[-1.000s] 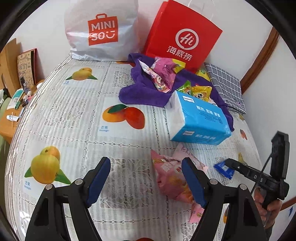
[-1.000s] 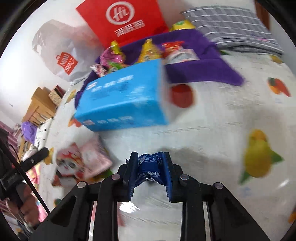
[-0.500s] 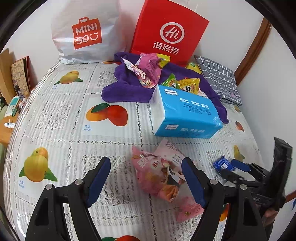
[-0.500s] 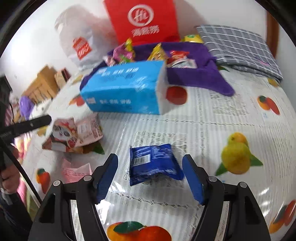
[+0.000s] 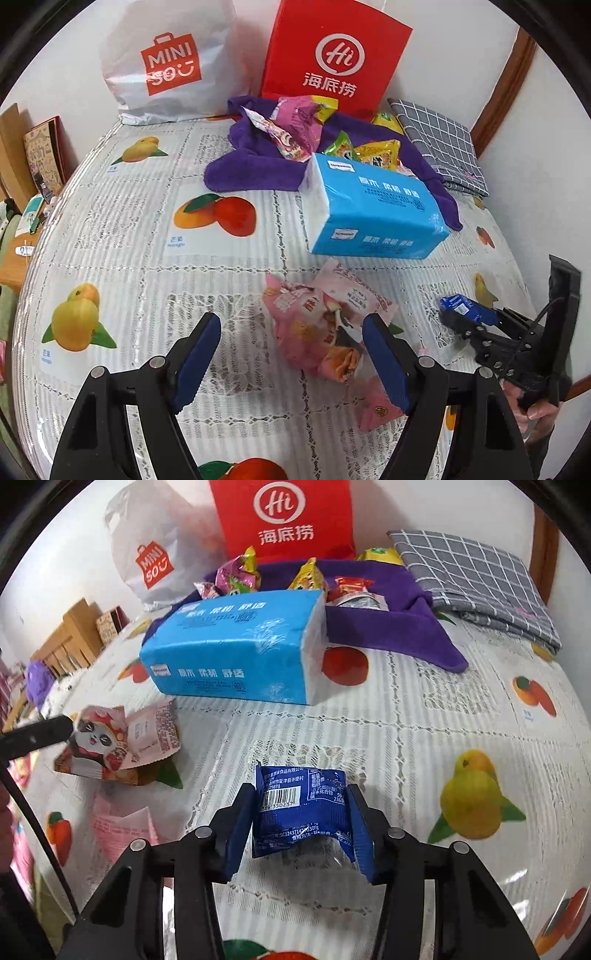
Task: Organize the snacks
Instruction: 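Grasp the blue packet with the right gripper while the left grasps the pink bag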
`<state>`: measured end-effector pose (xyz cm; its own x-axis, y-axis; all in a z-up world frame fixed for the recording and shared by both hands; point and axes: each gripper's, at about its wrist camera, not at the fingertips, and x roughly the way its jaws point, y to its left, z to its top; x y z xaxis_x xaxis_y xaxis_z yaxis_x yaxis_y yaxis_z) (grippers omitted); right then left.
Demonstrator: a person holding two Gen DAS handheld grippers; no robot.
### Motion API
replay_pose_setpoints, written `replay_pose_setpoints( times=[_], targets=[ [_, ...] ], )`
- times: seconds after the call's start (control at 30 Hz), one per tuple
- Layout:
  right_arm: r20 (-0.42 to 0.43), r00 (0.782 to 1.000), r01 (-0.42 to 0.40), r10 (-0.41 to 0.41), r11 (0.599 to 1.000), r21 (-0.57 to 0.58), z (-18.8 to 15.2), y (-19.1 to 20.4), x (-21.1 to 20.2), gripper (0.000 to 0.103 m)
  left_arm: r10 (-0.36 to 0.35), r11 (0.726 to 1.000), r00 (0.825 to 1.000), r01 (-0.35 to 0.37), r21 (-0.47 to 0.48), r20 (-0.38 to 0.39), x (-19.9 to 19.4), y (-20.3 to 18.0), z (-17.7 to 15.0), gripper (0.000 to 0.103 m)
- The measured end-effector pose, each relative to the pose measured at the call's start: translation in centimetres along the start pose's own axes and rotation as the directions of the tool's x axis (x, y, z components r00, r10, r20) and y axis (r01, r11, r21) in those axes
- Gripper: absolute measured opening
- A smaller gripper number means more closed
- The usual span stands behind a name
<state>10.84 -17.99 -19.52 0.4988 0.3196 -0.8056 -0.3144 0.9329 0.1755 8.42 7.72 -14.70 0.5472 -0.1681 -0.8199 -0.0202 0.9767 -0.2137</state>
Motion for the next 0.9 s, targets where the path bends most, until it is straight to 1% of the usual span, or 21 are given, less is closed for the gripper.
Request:
replay_pose_setpoints(
  times=[0.07, 0.13, 0.17, 0.23, 0.33, 0.43, 0.47, 0.53, 0.57, 0.6, 0.7, 0.9],
  targets=[
    [0.026, 0.999, -0.025, 0.025, 0.999, 0.027, 0.0, -0.5, -1.0, 0.048, 0.001, 1.0, 1.0, -0.001, 0.008, -0.008, 0.4, -0.4, 0.1, 0.078],
    [0.049, 0.999, -0.004, 0.003, 1.0, 0.023, -0.1, -0.6, -1.9, 0.048, 0.008, 1.0, 1.0, -0.007, 0.014, -0.017, 0.9, -0.7, 0.2, 0.078],
    [0.064, 0.998, 0.02, -0.021, 1.0, 0.018, -0.1, -0.7, -2.4, 0.048, 0.015, 1.0, 1.0, -0.015, 0.016, -0.022, 1.2, -0.9, 0.2, 0.078],
    [0.081, 0.996, 0.043, -0.044, 0.999, 0.017, -0.4, -1.0, -3.3, 0.048, 0.041, 0.999, 0.999, -0.041, 0.011, -0.034, 1.9, -1.0, 0.4, 0.078],
    [0.094, 0.995, 0.035, -0.038, 0.999, 0.039, -0.8, -1.8, -4.4, 0.048, 0.048, 0.999, 0.998, -0.048, 0.005, -0.05, 2.8, -1.2, 0.8, 0.078],
    [0.101, 0.994, 0.032, -0.038, 0.998, 0.057, -1.4, -2.5, -5.0, 0.048, 0.092, 0.996, 0.994, -0.091, 0.02, -0.066, 3.7, -1.6, 0.9, 0.076],
    [0.102, 0.994, 0.033, -0.039, 0.998, 0.061, -1.5, -2.6, -5.1, 0.048, 0.095, 0.995, 0.993, -0.093, 0.023, -0.074, 4.1, -1.7, 0.9, 0.076],
    [0.1, 0.994, 0.036, -0.042, 0.997, 0.064, -1.7, -2.8, -5.1, 0.048, 0.081, 0.997, 0.993, -0.08, 0.019, -0.085, 4.4, -1.7, 0.8, 0.067],
    [0.096, 0.994, 0.04, -0.046, 0.997, 0.068, -1.8, -2.9, -5.2, 0.048, 0.076, 0.997, 0.993, -0.075, 0.02, -0.093, 4.5, -1.8, 0.8, 0.056],
    [0.092, 0.995, 0.042, -0.048, 0.997, 0.07, -1.8, -3.0, -5.2, 0.048, 0.074, 0.997, 0.993, -0.072, 0.022, -0.095, 4.4, -1.8, 0.8, 0.052],
    [0.082, 0.995, 0.049, -0.055, 0.996, 0.073, -1.8, -3.0, -5.3, 0.048, 0.063, 0.998, 0.995, -0.061, 0.024, -0.076, 3.7, -1.8, 0.9, 0.046],
    [0.092, 0.994, 0.05, -0.055, 0.997, 0.062, -1.2, -2.1, -6.4, 0.048, 0.041, 0.999, 0.998, -0.04, 0.006, -0.044, 1.8, -1.1, 1.1, 0.044]
  ],
)
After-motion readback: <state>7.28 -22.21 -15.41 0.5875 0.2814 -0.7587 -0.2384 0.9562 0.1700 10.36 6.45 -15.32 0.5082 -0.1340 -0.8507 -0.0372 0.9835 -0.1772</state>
